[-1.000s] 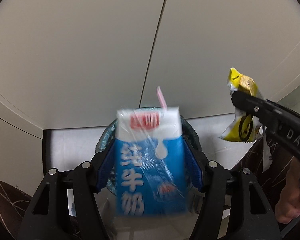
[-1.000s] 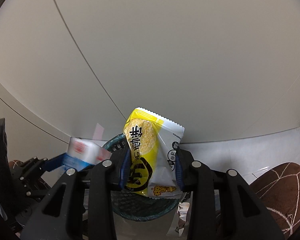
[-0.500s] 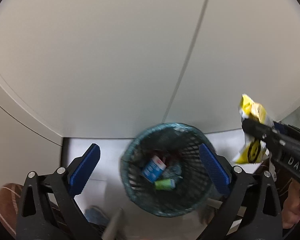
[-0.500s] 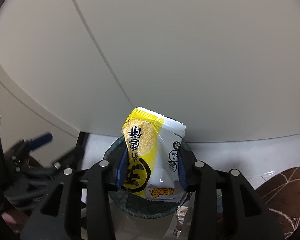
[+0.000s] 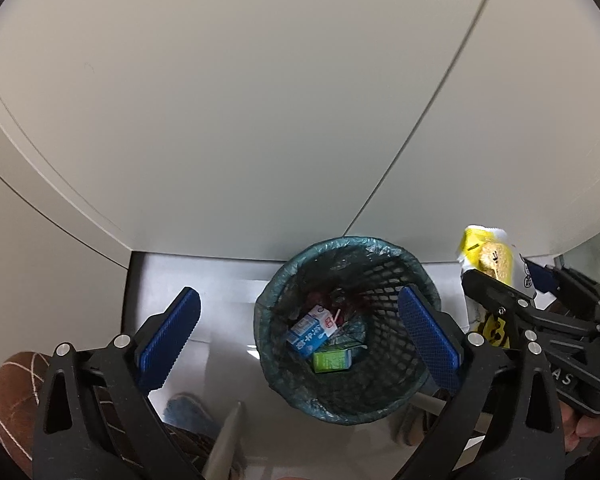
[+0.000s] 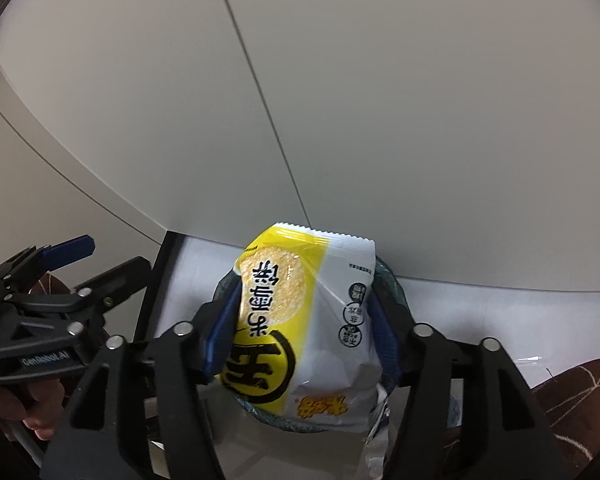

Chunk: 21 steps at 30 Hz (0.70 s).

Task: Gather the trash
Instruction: 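Open the left tool dropping the carton while the right tool drops the snack bag into the bin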

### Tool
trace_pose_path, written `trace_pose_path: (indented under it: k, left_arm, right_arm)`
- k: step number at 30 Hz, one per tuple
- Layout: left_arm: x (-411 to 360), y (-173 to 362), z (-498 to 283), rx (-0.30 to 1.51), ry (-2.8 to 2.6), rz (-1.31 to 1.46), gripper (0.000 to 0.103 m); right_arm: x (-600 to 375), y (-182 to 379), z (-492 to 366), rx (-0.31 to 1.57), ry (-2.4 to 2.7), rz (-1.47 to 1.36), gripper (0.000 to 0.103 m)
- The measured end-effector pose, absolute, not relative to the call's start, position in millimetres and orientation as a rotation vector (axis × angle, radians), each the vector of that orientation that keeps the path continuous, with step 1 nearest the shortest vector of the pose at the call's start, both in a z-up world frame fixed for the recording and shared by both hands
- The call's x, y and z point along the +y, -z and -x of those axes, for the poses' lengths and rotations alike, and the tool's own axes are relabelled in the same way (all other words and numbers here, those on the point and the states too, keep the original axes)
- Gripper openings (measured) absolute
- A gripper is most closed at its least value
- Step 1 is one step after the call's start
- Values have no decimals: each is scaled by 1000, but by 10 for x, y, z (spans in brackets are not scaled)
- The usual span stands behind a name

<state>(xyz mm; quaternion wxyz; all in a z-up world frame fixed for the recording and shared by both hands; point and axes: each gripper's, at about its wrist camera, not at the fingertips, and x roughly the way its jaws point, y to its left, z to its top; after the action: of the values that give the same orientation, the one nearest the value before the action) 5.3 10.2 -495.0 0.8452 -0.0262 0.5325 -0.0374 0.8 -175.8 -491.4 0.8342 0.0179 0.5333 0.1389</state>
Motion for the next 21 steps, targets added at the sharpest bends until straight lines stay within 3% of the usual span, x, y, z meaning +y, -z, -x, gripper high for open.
trace_pose_path:
  k: [21]
  left_arm:
    - [150, 4938, -14, 1116, 66, 88, 97]
  right_arm:
    - [-1971, 4795, 33, 1091, -137, -45, 94]
